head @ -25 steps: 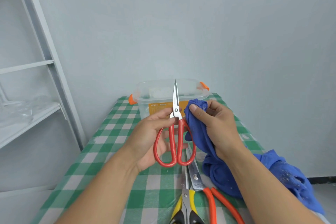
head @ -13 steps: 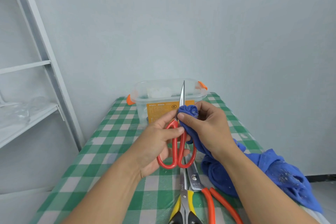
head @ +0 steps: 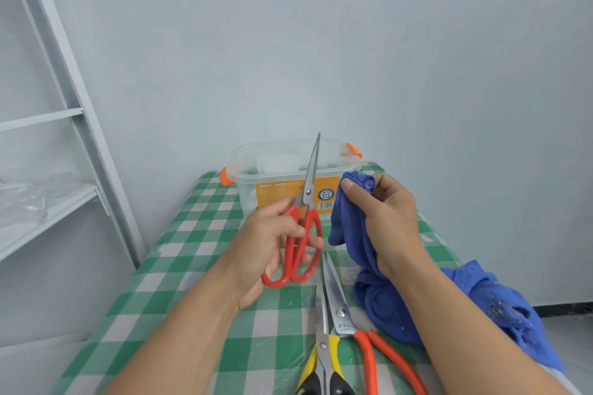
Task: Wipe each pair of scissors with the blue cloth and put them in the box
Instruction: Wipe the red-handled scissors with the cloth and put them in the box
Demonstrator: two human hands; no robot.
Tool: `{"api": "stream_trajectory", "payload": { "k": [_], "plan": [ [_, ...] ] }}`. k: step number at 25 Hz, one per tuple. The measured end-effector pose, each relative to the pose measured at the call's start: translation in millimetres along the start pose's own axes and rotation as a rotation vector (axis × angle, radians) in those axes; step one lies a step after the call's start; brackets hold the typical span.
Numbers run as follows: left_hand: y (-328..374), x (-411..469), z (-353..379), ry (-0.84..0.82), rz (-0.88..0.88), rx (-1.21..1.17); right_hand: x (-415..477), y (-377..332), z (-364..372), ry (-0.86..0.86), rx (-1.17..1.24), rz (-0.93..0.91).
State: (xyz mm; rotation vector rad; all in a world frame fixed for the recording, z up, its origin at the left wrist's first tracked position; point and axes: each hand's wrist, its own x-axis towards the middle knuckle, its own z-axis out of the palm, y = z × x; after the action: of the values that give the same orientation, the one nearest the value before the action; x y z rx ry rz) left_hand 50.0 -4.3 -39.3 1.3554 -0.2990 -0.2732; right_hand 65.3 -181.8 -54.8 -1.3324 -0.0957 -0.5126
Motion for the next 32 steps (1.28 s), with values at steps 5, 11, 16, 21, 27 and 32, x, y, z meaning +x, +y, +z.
{"api": "stream_trajectory", "payload": {
  "k": [5, 11, 16, 21, 27, 32],
  "plan": [
    [-3.0, 2.9, -0.2, 0.264, 0.298, 0.876, -2.4, 1.5, 0.6, -0.046, -0.033, -0.042],
    [-11.9, 8.9, 4.6, 0.439, 0.46, 1.214, -8.3, -1.4, 5.4, -0.095, -0.026, -0.107],
    [-8.8, 3.1, 16.4, 0.54, 0.489, 1.408, -9.8, -0.6, 9.0, -0.085, -0.08, -0.191],
    [-15.2, 4.3, 24.9, 0.518, 0.508, 1.501, -17.8, 18.7, 20.4, -0.057, -0.543, -0.515],
    [-19.5, 3.9, 27.9, 0.544, 0.574, 1.592, -17.8, 10.5, 29.0, 0.089, -0.637, -0.465],
    [-23.7, 1.9, 31.2, 0.524, 0.526, 1.634, -13.4, 2.5, 30.5, 0.18, -0.676, -0.3]
  ]
}}
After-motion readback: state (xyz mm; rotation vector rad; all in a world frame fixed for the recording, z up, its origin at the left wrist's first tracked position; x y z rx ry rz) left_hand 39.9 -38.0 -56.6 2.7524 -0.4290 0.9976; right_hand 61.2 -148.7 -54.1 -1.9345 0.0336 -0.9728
